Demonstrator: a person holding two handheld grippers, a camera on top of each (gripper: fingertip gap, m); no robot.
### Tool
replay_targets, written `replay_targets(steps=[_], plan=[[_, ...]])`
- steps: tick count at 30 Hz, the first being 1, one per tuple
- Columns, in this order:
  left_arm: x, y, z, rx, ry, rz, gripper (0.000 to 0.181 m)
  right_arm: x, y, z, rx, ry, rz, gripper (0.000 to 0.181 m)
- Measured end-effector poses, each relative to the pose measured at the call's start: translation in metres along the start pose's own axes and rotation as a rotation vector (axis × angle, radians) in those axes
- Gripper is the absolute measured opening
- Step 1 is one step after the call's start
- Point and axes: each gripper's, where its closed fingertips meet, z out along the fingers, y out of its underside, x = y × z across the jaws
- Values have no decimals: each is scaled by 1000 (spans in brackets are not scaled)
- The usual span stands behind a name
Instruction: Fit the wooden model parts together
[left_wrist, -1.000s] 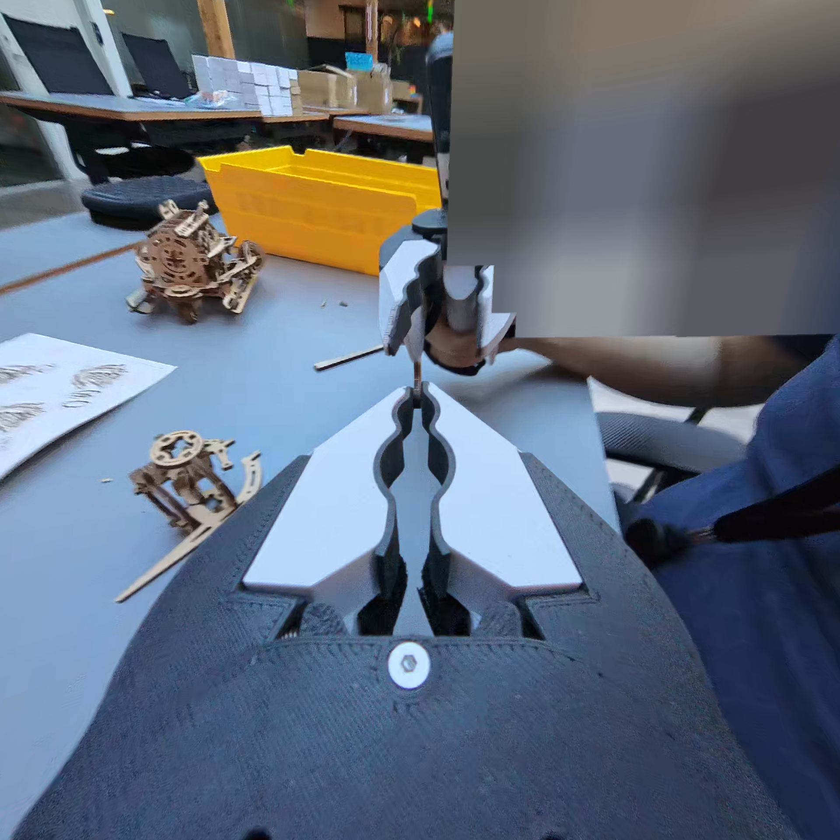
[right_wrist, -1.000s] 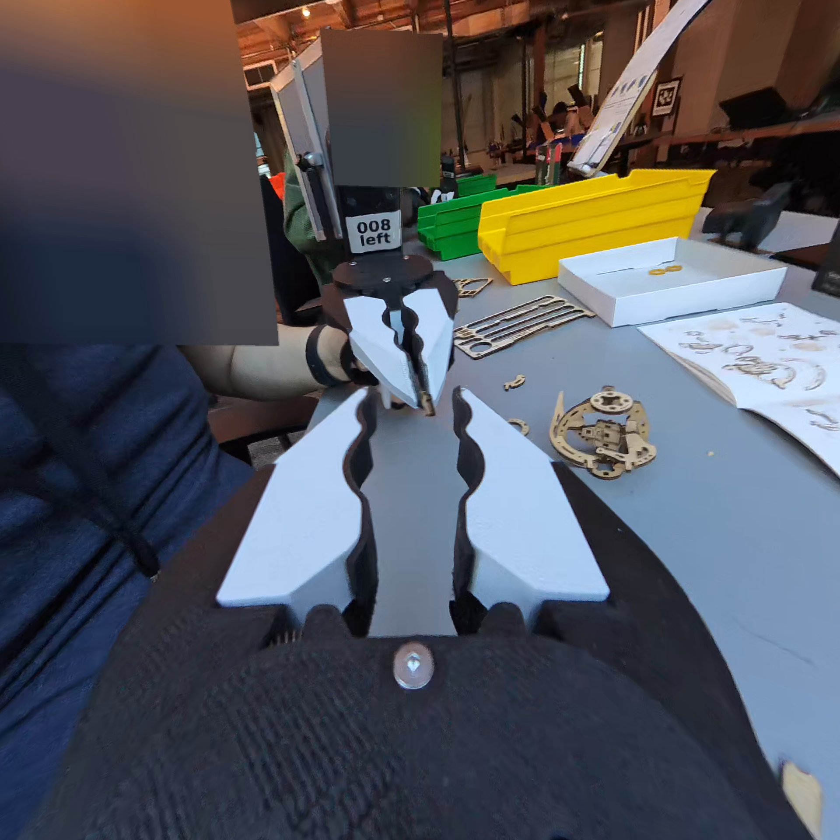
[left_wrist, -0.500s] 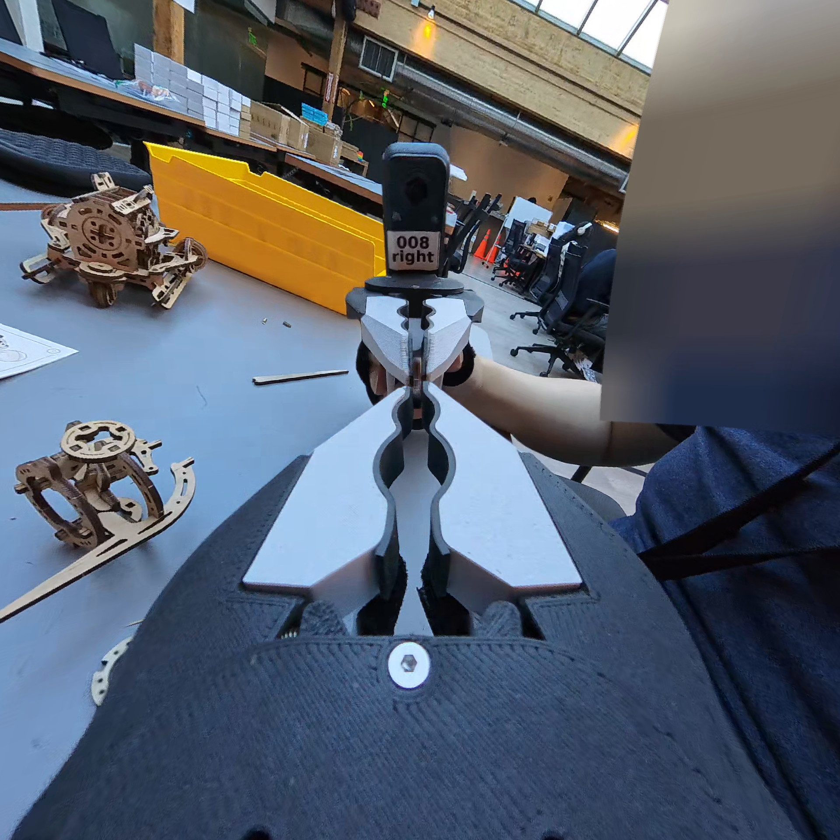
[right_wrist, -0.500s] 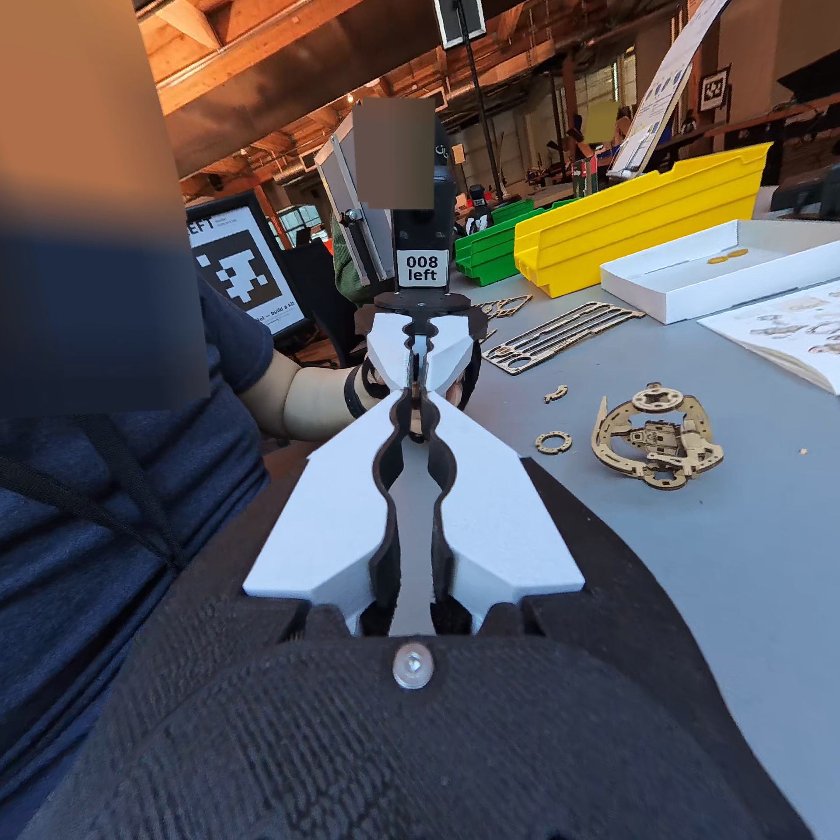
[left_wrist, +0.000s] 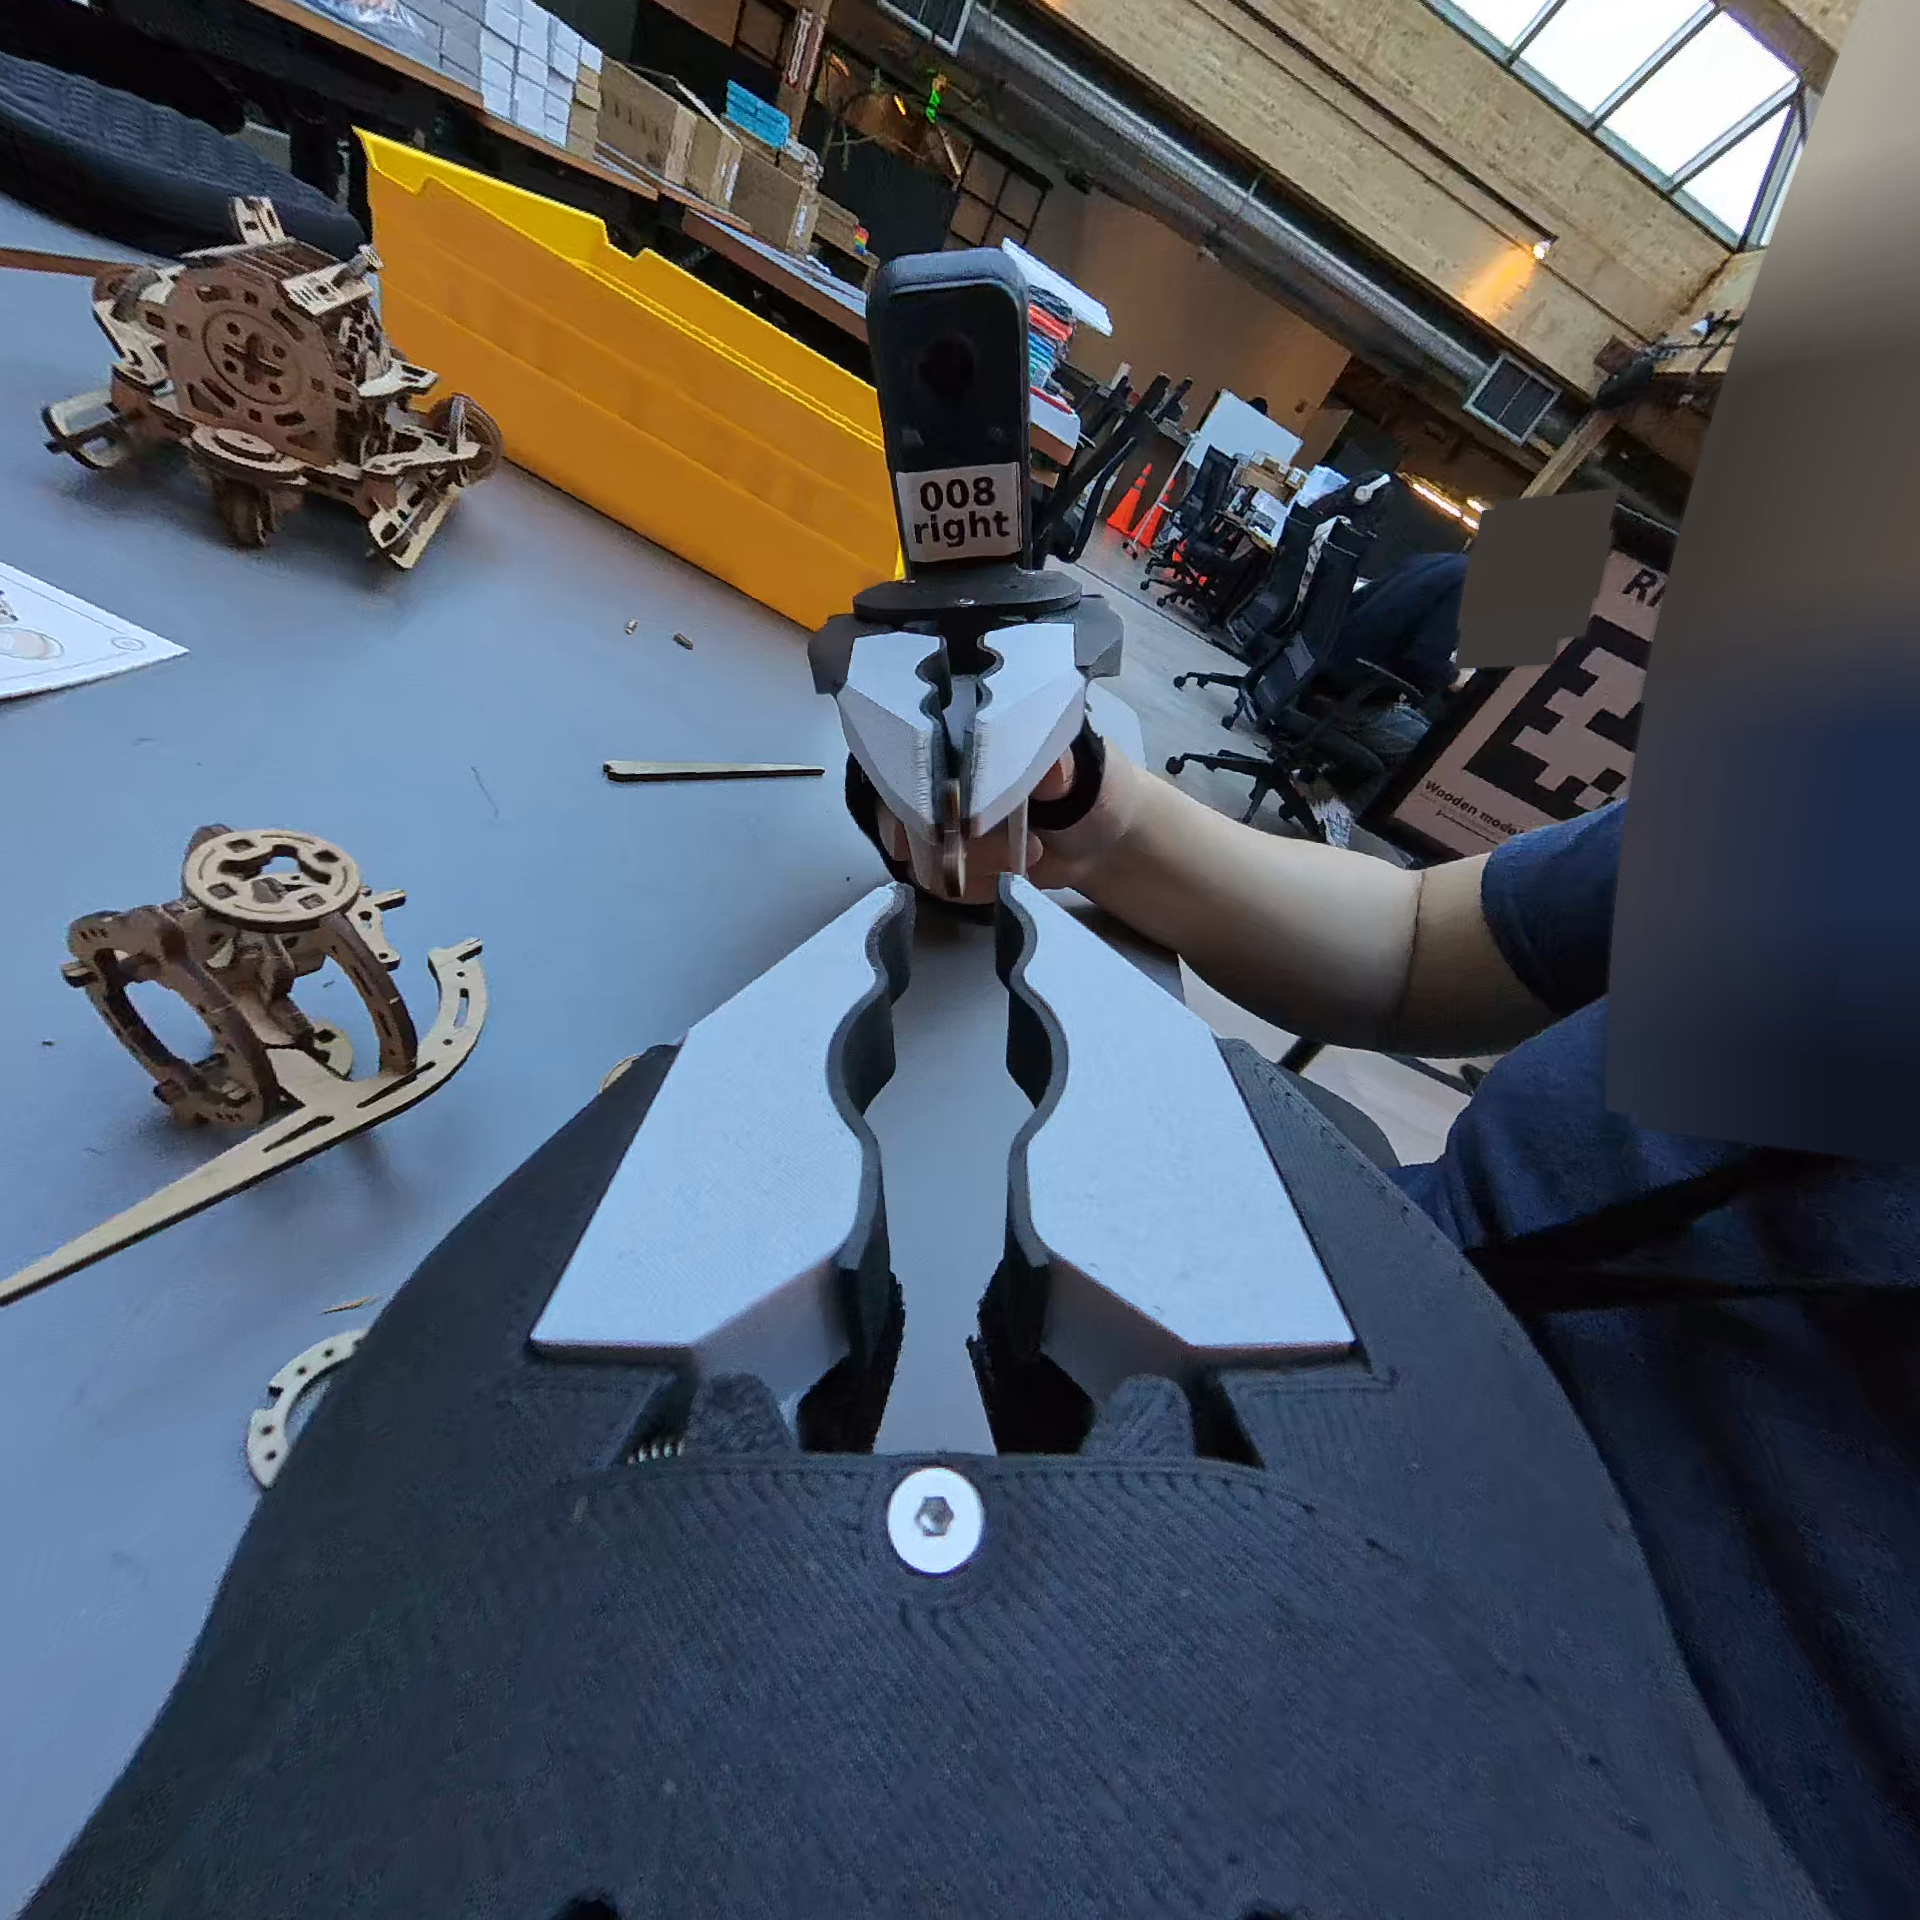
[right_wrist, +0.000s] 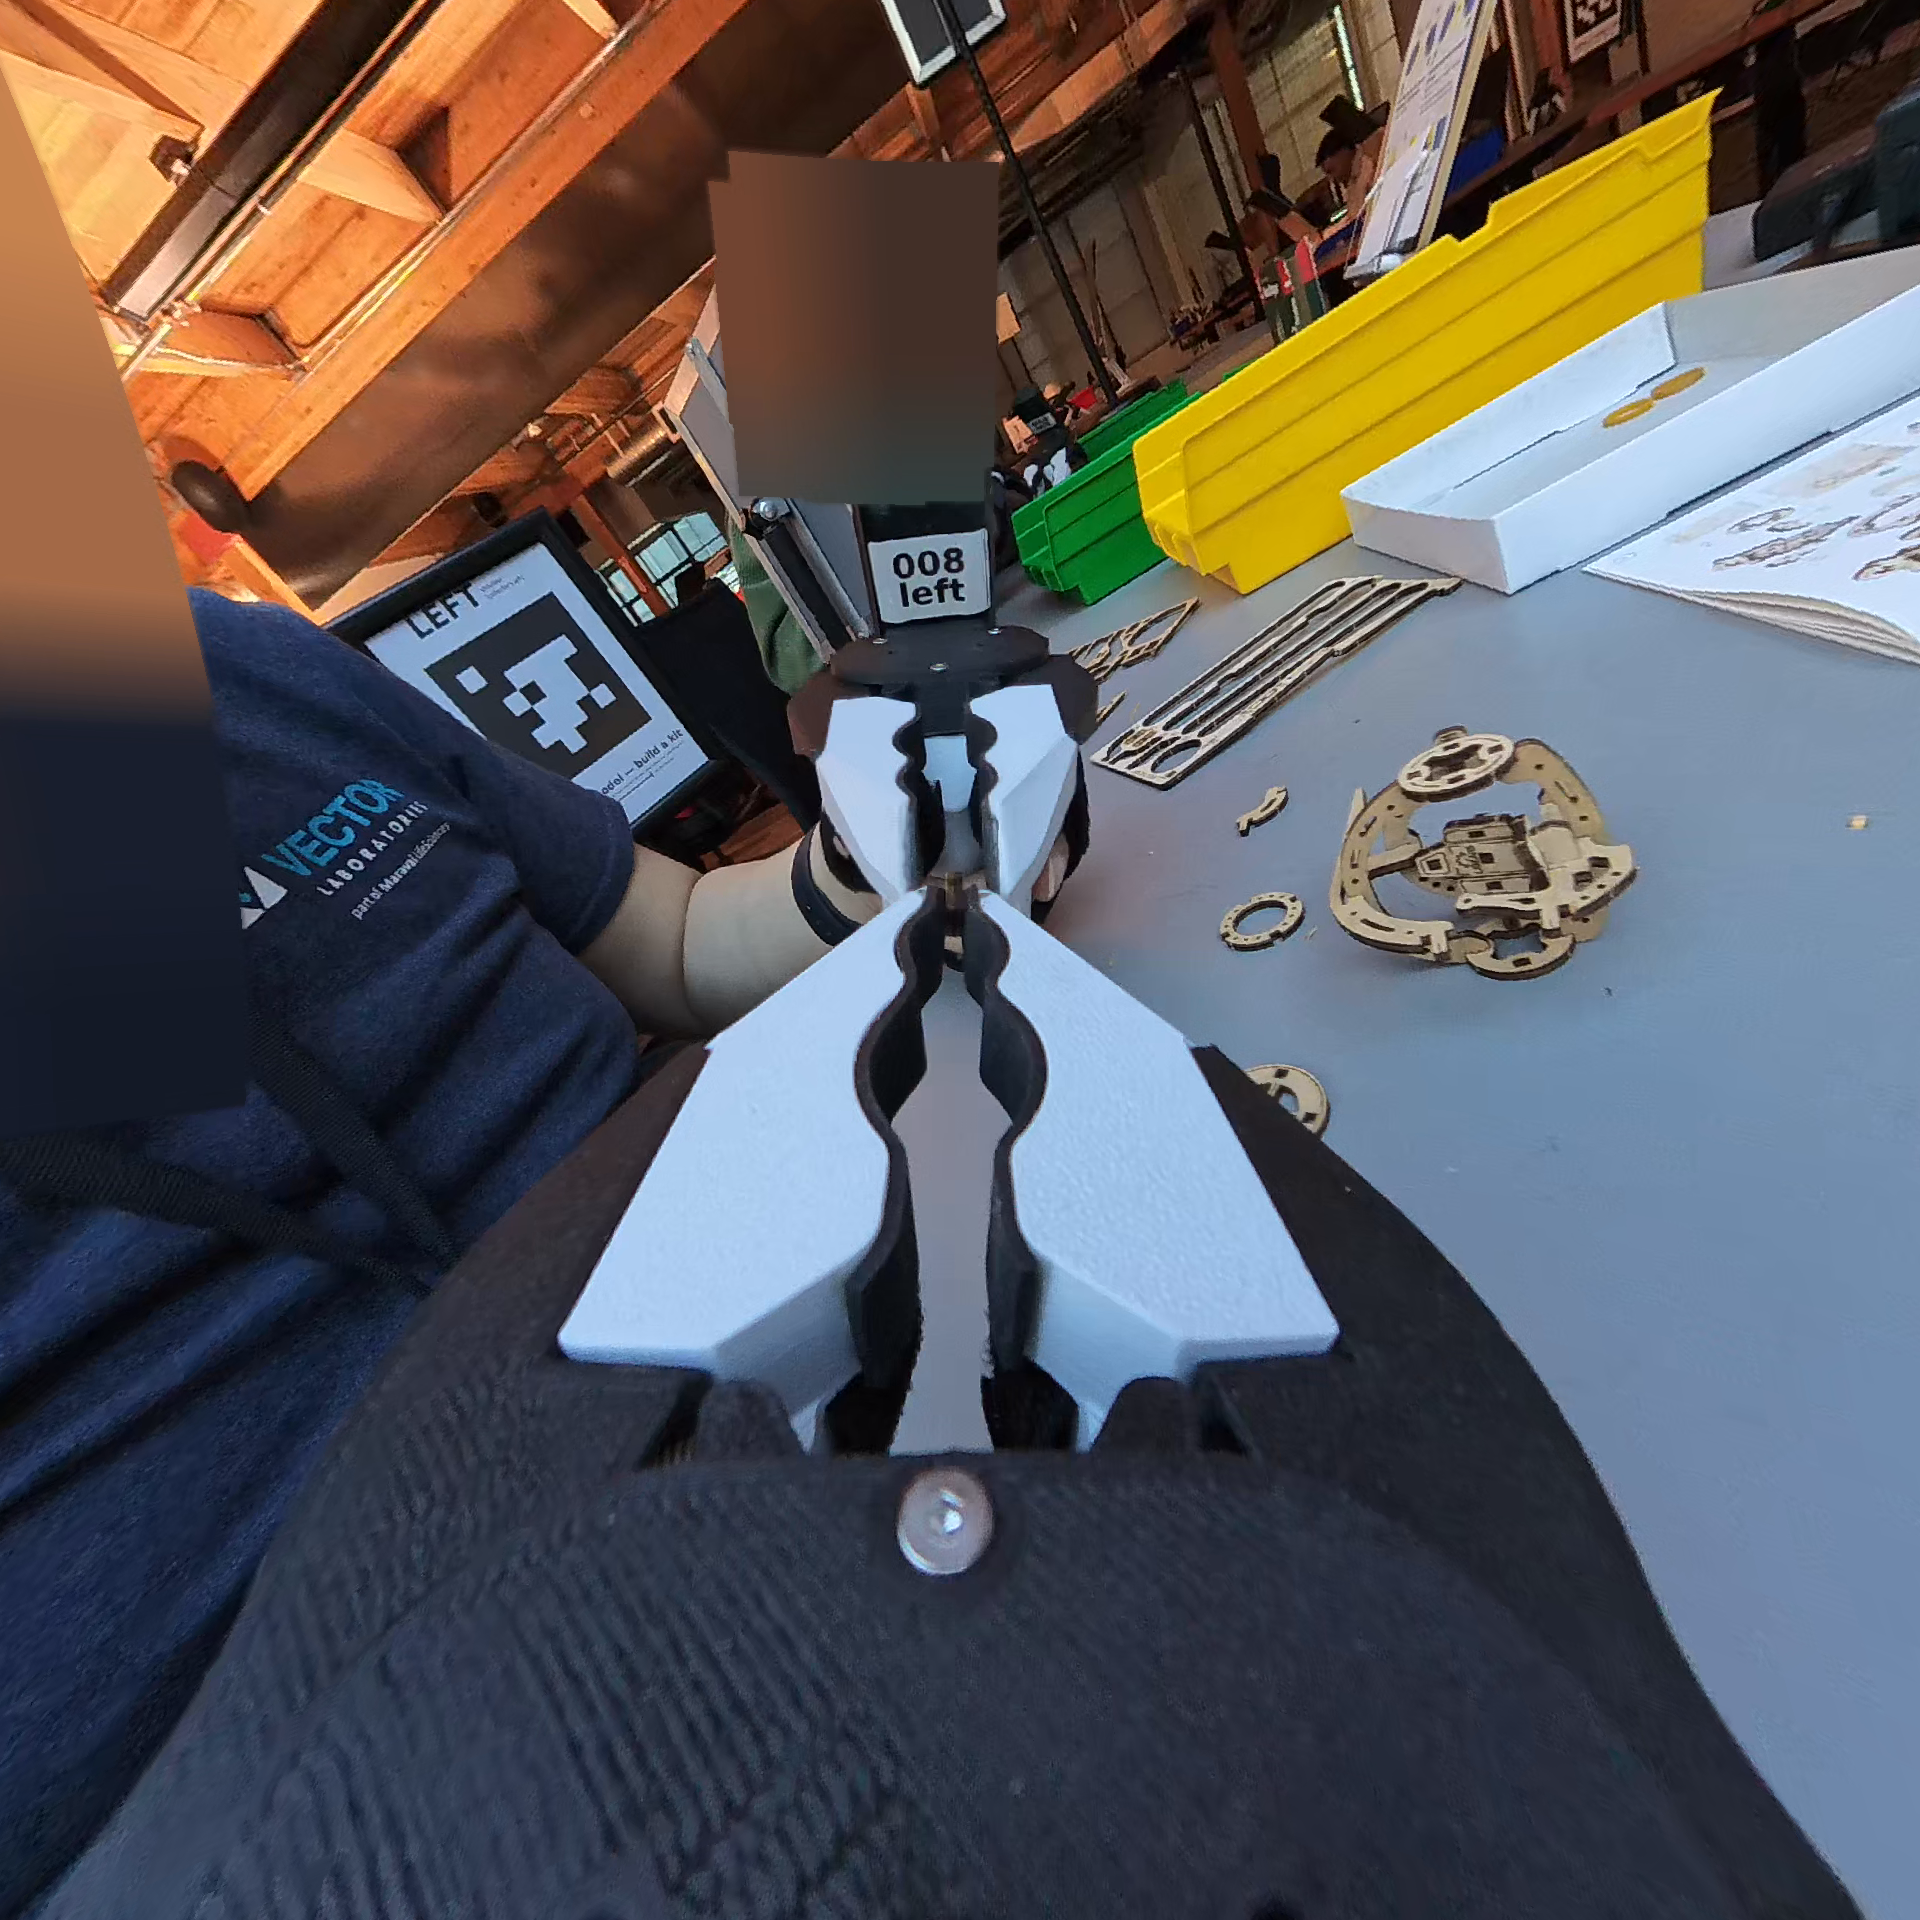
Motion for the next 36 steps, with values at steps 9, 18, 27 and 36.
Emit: replay_targets(steps=[9,18,27,36], plan=[[3,12,1,-60,15,45,1,-4,10,6,-51,-9,-56,2],[4,15,0,-79,1,90,1,-6,18,10,-100,-20,-61,7],[8,19,-1,-98,16,95,1,-7,23,11,-131,-27,-89,1],[-8,12,-9,-107,-109,235,16,18,18,4,-186,170,-356,1]])
